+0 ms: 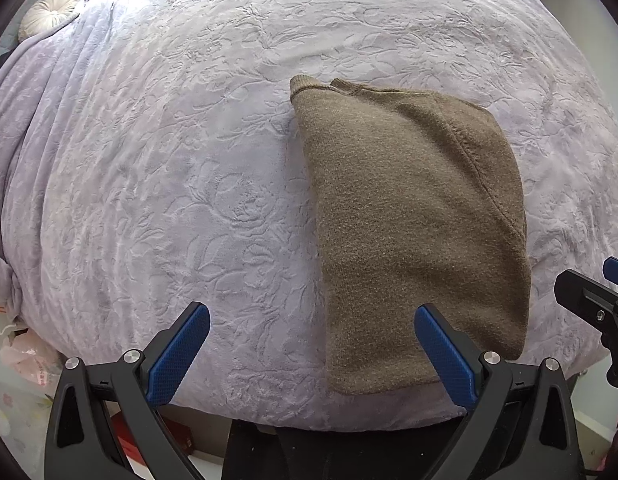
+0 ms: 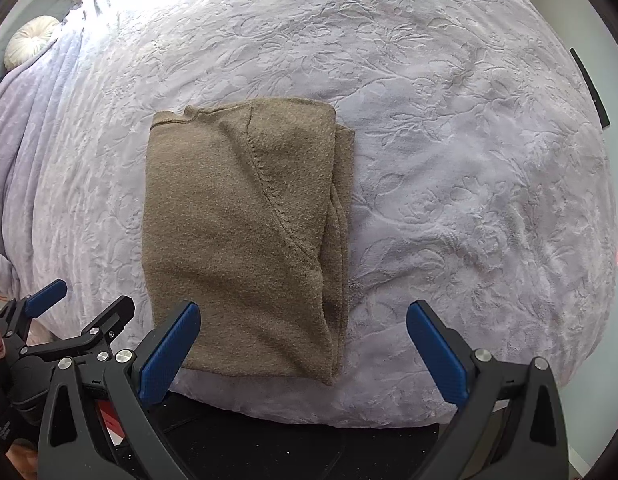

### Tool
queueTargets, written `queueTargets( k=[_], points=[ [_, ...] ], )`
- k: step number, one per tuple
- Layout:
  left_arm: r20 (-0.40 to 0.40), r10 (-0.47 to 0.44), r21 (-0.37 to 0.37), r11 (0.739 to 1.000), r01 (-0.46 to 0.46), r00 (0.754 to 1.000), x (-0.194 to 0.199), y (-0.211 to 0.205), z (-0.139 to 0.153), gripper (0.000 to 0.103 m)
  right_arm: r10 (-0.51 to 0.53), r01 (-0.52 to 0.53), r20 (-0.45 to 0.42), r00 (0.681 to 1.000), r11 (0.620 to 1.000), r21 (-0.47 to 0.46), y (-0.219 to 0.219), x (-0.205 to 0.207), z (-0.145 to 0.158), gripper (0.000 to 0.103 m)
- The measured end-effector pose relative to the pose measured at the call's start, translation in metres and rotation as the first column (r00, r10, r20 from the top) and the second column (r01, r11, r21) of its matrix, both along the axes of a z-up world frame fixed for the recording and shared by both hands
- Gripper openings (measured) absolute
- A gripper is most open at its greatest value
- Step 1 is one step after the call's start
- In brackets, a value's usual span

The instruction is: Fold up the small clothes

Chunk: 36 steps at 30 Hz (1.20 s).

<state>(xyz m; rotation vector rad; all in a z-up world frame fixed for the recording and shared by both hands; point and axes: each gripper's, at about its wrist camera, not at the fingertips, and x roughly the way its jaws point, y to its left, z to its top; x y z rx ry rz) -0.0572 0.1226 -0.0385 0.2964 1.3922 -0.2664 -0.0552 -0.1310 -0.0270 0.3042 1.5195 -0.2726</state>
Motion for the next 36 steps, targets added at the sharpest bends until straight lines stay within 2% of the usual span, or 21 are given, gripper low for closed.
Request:
queueTargets(
  k=[36],
  points=[
    [-0.009, -0.006, 0.002, 1.0, 0.006, 1.0, -0.0001, 0.0013, -0.0026, 0.103, -0.007, 0.007, -0.007, 1.0, 1.0, 0.005, 0.0015, -0.0015, -0.0024, 0.103]
  ],
)
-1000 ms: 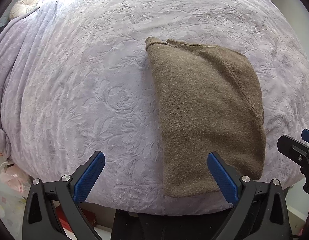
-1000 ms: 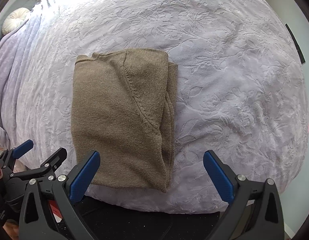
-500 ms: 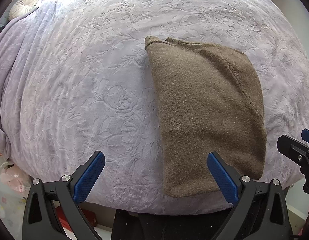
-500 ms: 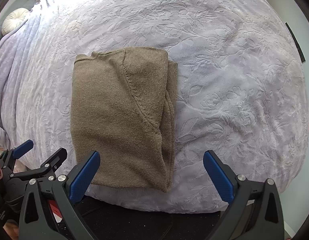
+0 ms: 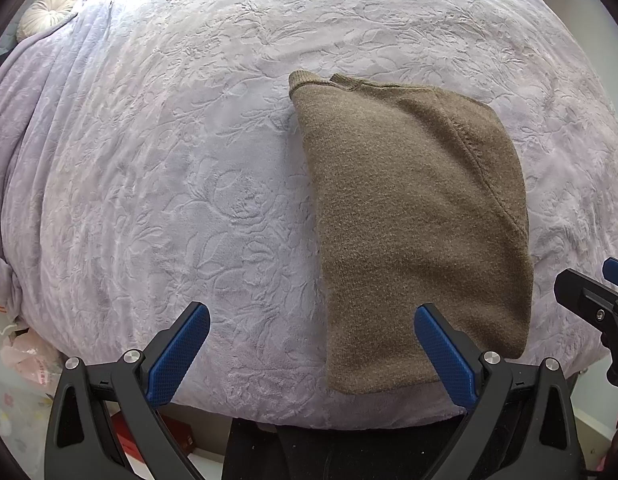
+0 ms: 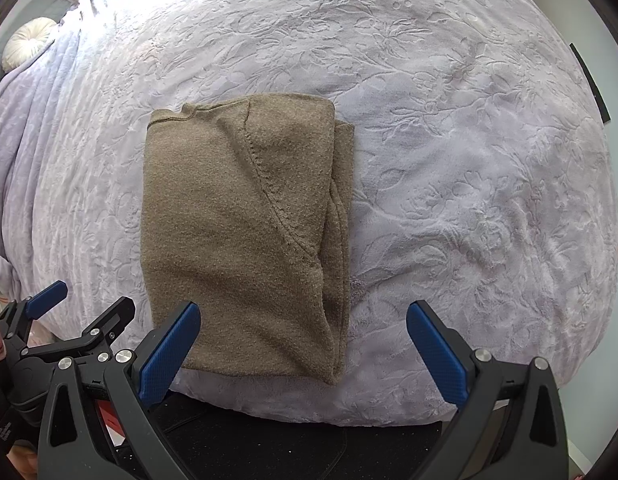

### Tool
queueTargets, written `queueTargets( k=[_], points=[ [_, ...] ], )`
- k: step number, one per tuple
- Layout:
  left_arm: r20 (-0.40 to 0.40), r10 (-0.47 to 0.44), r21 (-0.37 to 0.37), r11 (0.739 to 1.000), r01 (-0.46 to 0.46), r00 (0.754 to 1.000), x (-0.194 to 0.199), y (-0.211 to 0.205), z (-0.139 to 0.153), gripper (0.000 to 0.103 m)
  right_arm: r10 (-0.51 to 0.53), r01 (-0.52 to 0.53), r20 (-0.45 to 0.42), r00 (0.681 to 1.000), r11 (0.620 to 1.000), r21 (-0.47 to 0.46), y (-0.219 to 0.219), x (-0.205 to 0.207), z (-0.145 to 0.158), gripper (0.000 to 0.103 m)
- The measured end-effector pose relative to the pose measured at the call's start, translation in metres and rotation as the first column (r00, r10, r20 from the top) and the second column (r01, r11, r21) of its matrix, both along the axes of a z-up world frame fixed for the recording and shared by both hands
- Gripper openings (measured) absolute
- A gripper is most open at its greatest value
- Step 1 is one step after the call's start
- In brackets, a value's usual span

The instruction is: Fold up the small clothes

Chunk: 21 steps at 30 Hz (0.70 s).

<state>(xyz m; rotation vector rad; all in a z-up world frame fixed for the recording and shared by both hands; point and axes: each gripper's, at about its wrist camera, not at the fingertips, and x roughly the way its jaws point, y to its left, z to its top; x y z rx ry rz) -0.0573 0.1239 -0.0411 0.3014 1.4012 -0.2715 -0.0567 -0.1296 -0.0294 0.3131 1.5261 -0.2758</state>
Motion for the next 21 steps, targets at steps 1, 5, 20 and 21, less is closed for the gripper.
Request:
queueTargets(
  k=[1, 5, 20, 21],
  points=[
    [0.0, -0.001, 0.0, 1.0, 0.001, 1.0, -0.0002, 0.0002, -0.0002, 0.103, 0.001, -0.001, -0.001, 1.0, 1.0, 0.0, -0.0002, 0.0002, 0.0, 0.103],
    [-0.001, 0.001, 0.001, 1.0, -0.001, 1.0, -0.0003, -0.0003, -0.0001, 0.103, -0.002, 0.002, -0.001, 1.0, 1.0, 0.001, 0.0003, -0.0006, -0.0007, 0.103],
    [0.002, 0.01, 0.014, 1.0, -0.01, 1.0, 0.0001, 0.0008, -0.0012, 0.103, -0.002, 0.002, -0.003, 1.0, 1.0, 0.001, -0.0004, -0.0014, -0.0009, 0.103],
    [0.0, 0.01, 0.013, 1.0, -0.01, 1.0, 0.0007, 0.0012, -0.0016, 0.103, -0.002, 0.002, -0.002, 1.0, 1.0, 0.001, -0.0005, -0.0014, -0.0008, 0.103]
  ],
)
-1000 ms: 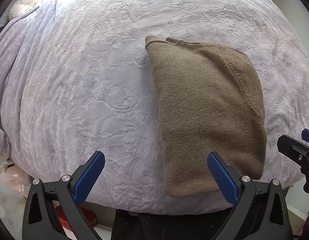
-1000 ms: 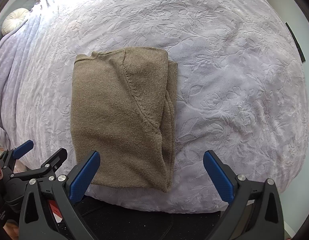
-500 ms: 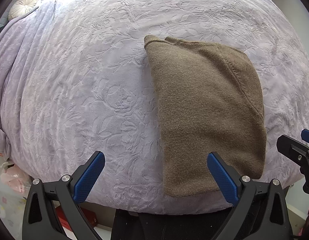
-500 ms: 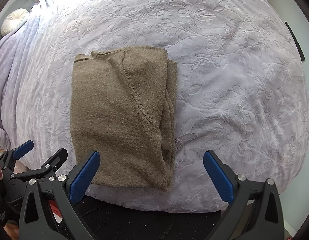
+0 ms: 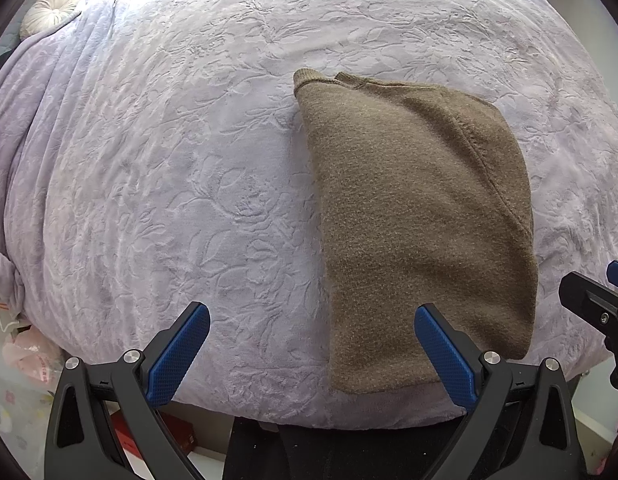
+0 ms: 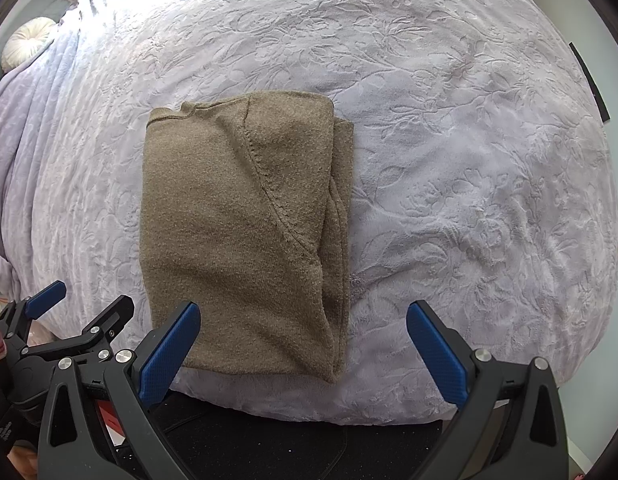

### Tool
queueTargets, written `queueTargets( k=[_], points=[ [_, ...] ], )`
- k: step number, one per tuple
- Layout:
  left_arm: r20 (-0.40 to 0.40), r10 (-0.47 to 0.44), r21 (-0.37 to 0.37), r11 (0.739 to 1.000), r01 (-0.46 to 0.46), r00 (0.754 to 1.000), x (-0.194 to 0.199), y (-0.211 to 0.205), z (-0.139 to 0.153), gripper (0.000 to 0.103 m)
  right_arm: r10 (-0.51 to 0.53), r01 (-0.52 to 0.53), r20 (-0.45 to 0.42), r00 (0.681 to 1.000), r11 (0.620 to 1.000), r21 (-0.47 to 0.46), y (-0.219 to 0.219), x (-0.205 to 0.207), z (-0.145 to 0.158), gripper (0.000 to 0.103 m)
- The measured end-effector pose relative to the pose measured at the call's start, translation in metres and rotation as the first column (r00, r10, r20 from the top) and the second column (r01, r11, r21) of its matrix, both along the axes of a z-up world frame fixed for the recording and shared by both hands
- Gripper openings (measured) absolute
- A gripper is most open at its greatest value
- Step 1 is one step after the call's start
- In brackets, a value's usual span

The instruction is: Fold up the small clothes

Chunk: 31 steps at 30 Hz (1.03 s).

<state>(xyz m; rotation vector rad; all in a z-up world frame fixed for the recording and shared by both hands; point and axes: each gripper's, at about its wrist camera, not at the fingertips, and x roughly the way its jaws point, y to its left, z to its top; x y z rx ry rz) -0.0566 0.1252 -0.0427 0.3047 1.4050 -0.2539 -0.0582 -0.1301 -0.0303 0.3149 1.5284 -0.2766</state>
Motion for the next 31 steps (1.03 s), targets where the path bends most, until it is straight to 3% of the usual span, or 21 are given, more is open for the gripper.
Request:
queueTargets(
  k=[31],
  points=[
    [0.022, 0.001, -0.012, 1.0, -0.001, 1.0, -0.0025, 0.0009, 0.0027, 0.103, 0.001, -0.001, -0.007, 1.0, 1.0, 0.001, 0.0049, -0.0033, -0.0033, 0.103]
  ],
)
